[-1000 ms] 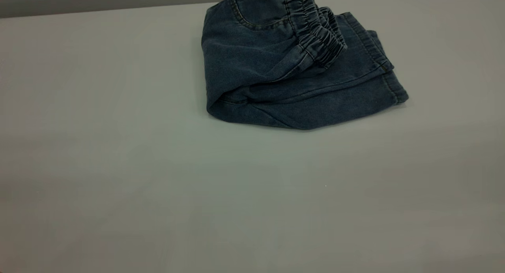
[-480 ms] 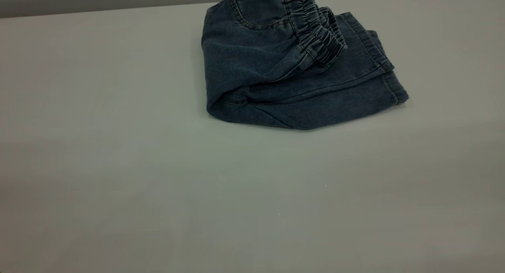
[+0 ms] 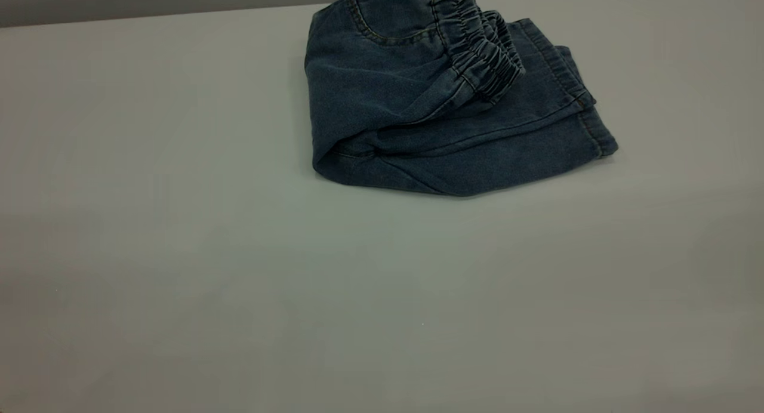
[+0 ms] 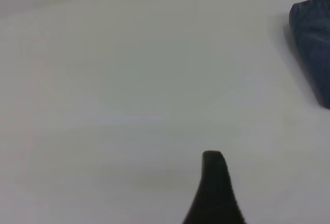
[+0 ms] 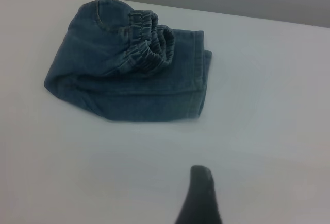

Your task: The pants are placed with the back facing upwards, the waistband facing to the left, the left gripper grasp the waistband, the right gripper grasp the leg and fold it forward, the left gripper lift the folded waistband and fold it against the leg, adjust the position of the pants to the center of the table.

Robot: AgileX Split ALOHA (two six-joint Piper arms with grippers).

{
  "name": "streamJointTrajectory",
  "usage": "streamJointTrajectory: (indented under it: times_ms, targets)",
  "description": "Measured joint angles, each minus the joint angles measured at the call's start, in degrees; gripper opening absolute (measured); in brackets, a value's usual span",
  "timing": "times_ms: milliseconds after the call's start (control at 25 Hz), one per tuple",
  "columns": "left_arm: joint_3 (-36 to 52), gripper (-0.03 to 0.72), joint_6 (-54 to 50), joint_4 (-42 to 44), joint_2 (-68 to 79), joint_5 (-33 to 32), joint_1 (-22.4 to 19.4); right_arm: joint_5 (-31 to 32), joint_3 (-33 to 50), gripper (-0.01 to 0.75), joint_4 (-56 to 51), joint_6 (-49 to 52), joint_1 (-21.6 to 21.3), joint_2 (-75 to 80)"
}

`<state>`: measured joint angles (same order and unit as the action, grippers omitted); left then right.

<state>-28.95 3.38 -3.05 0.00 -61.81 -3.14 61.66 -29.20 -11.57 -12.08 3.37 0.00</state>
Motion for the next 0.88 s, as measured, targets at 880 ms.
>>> streamJointTrajectory:
  times_ms: [880]
  targets:
    - [0.0,0.487,0.0,0.0,0.0,0.0,-0.1,-0.7,0.1,0.494,9.9,10.0,1.8,0.0]
